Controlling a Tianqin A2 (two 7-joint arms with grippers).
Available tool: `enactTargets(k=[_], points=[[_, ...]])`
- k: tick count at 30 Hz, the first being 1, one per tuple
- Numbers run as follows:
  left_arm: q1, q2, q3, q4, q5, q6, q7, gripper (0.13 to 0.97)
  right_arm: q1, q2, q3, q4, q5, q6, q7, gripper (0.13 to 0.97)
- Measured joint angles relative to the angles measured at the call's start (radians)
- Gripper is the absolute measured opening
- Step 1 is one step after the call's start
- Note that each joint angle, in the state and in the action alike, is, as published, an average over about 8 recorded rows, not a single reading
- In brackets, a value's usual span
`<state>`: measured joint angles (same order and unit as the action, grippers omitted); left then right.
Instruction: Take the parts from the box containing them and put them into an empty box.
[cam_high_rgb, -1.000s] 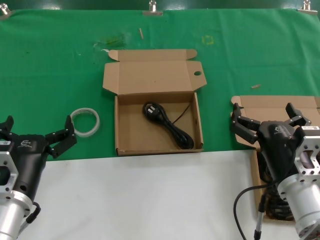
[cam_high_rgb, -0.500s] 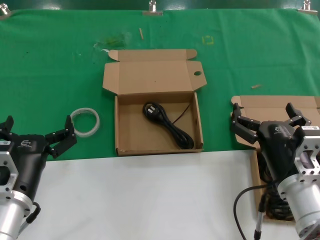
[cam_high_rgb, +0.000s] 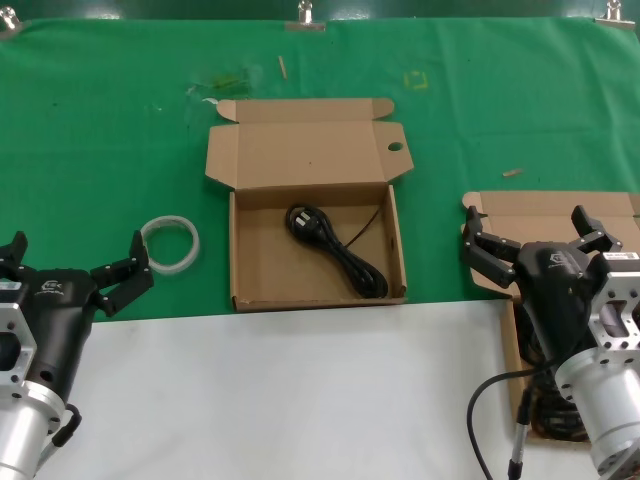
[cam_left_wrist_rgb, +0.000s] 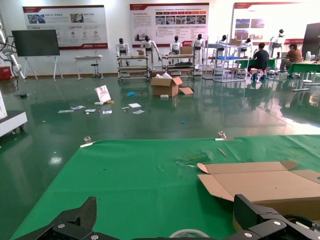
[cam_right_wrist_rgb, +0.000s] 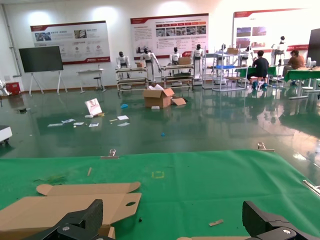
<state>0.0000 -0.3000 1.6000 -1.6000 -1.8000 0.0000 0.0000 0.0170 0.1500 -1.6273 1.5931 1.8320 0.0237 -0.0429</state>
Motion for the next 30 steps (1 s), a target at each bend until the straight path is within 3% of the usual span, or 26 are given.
enactTargets(k=[30], points=[[0.000, 0.000, 0.000, 0.000, 0.000, 0.000, 0.000, 0.966, 0.000, 0.000, 0.000, 0.000, 0.000, 0.000, 0.000, 0.966]])
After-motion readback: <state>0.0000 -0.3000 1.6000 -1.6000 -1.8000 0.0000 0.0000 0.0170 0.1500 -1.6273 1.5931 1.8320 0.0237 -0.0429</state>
